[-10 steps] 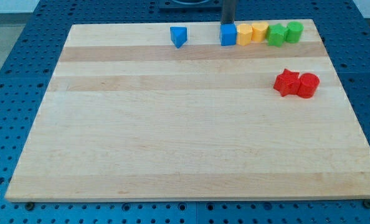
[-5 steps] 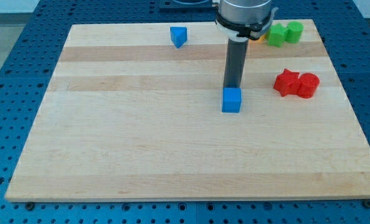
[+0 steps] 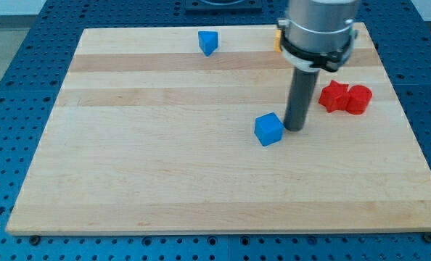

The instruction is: Move the blue cube to the center of the board

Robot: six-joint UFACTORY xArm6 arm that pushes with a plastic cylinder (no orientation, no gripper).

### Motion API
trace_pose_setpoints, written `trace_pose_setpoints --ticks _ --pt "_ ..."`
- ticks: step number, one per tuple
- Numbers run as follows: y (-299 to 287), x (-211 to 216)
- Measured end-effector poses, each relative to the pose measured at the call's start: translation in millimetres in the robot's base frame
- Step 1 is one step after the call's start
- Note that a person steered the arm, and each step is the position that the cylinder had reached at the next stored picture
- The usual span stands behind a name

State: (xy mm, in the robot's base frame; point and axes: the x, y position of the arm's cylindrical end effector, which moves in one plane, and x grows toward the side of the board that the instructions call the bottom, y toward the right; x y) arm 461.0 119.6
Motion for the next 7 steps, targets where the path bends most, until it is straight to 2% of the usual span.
trace_pose_setpoints --ticks 2,3,6,7 --pt "-1 47" --pt "-21 34" --pt "-104 -67" --pt "-90 -69"
